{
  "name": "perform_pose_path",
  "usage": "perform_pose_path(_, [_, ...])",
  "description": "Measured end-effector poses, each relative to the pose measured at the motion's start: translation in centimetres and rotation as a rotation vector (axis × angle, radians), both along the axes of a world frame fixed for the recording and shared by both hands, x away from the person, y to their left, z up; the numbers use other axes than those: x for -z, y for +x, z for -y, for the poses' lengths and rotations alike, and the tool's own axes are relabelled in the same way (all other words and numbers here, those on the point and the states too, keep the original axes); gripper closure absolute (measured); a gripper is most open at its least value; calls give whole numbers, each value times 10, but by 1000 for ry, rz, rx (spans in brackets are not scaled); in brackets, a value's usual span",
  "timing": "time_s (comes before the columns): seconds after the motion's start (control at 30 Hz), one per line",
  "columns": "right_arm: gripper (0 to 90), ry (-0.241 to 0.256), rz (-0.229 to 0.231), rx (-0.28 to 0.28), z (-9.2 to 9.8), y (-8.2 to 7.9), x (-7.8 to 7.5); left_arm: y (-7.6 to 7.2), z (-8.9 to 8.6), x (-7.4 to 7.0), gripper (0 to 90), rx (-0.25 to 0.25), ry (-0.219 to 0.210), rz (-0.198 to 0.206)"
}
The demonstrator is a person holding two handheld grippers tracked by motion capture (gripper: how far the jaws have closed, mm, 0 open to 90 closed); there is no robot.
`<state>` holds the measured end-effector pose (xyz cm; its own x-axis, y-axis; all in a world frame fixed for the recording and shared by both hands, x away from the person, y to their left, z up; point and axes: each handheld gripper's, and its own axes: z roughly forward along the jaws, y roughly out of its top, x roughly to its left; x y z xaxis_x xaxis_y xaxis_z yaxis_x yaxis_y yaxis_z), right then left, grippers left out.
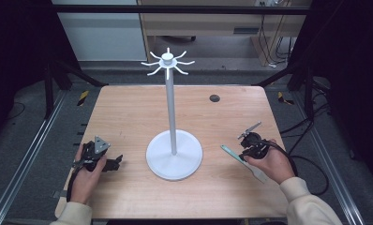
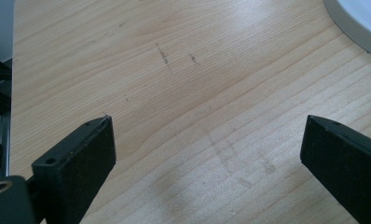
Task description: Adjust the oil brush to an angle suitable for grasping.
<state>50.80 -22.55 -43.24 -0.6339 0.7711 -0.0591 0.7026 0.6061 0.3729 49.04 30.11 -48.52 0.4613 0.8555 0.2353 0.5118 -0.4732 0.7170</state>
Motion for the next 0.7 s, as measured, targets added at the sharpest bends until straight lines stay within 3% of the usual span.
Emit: perform_pose_path(0.7, [728, -69, -76, -43, 0, 6, 18, 0, 0, 0, 28, 0, -1, 1])
